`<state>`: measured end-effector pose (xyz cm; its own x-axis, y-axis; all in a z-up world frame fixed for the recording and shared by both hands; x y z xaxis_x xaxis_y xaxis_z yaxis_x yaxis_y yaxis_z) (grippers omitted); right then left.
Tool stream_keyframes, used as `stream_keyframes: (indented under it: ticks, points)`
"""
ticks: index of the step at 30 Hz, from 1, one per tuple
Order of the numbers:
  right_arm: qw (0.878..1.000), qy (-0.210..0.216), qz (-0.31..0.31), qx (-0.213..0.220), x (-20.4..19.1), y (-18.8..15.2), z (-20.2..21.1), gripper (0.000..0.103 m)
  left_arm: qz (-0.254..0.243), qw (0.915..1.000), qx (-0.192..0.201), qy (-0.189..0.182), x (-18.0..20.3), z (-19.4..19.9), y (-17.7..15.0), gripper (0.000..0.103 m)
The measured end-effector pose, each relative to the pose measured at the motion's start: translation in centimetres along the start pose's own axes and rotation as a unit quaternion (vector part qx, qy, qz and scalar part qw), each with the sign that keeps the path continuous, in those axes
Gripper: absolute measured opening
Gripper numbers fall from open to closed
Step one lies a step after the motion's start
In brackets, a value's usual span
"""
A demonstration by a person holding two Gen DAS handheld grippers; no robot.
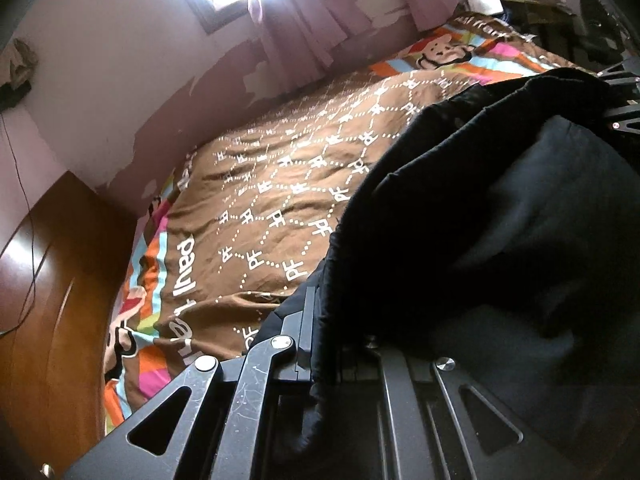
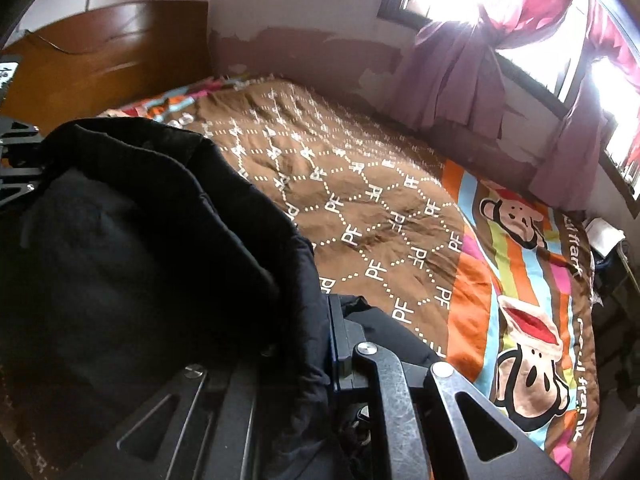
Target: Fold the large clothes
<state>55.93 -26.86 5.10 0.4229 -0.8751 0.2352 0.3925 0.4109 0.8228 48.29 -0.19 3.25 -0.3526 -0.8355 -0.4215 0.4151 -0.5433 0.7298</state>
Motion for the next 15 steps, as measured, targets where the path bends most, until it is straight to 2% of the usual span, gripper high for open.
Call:
stream_keyframes:
  ticks: [5,9,15]
  points:
    - [0.999,-0.008,0.024,-0.021,-0.7,-0.3,-2.7,0.009,0.019,0.9997,-0.013,-0.007,-0.5,-1.6,-0.6,0.005]
    - [0.999,-0.009,0.046,-0.019,-0.9,-0.6,-3.9,0.01,0.035,0.9991,-0.016,-0.018,-0.8,-2.4,-0.5,0.006]
    - [1.0,-0.007,0.009,-0.001,0.0,-1.8,-4.1,0.012,0.056,0.9979,-0.009,-0.031,-0.8,-2.5,-0.4,0.009]
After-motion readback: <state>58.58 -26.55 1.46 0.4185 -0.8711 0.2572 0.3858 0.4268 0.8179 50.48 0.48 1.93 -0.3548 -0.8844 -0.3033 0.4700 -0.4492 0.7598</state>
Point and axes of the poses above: each gripper's, at about its wrist camera, not at the fingertips, and z roughly against the way its jaws point, x to its right, y to its top, the point moved 1 cm from there along -z, roughly the way its jaws point, and after that the axes turned 13 degrees about x, right-handed, at the moved point
